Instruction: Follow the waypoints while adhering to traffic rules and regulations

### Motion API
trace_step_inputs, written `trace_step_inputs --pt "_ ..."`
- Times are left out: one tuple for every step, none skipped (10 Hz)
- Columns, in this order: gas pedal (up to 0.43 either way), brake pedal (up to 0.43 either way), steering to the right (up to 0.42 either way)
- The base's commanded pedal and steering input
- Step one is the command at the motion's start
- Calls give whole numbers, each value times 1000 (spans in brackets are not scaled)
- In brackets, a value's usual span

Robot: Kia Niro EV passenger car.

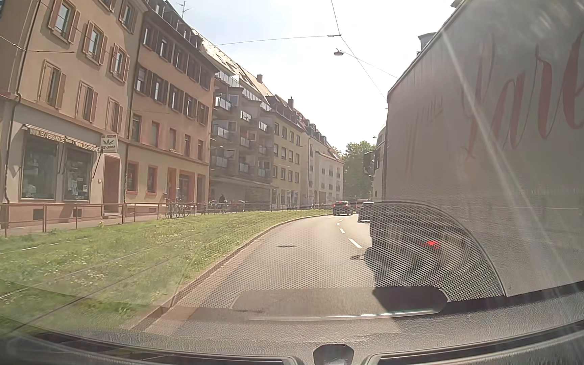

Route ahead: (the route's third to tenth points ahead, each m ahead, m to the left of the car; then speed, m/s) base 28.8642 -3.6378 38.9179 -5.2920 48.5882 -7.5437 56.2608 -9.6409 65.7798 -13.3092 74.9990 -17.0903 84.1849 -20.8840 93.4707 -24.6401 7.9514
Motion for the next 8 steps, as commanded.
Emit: trace_step_inputs --pt "0 0 3" --pt "0 0 5" --pt "0 0 5" --pt "0 0 5" --pt "0 6 5" --pt "0 12 6" --pt "0 55 6" --pt "0 73 6"
